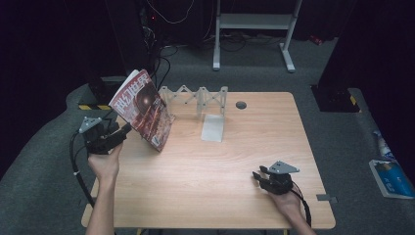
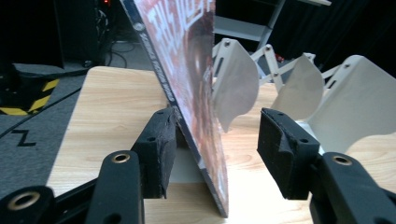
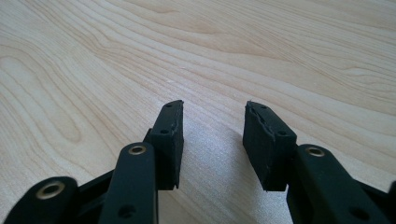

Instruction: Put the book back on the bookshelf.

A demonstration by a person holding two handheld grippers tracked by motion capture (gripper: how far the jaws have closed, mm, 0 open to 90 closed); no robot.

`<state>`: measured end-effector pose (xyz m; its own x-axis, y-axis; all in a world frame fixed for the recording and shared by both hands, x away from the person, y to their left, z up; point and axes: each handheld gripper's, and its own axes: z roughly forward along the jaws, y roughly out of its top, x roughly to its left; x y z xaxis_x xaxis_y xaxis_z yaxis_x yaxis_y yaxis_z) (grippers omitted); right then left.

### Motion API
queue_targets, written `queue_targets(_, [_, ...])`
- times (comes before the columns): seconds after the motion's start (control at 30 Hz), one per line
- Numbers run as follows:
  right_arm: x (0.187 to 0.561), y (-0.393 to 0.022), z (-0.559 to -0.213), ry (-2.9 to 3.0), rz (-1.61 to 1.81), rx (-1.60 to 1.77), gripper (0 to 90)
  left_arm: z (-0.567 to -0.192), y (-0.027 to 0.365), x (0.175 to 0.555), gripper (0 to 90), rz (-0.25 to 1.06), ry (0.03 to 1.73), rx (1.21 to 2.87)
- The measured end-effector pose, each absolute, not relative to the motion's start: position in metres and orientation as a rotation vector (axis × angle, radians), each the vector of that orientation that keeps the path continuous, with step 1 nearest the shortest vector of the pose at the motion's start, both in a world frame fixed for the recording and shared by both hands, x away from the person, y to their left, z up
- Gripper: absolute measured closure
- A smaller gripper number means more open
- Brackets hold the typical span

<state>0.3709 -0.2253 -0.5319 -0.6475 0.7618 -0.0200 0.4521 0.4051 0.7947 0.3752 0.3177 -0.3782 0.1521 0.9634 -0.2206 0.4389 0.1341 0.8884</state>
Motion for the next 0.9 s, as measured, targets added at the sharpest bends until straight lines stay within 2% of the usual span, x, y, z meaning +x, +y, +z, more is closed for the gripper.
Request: queue_targets(0.9, [0.371, -0.225, -0.532, 2.286, 1.118, 1.043, 57.5, -0.377, 0.291, 0.362, 46.8, 0.615, 1.348, 1.515])
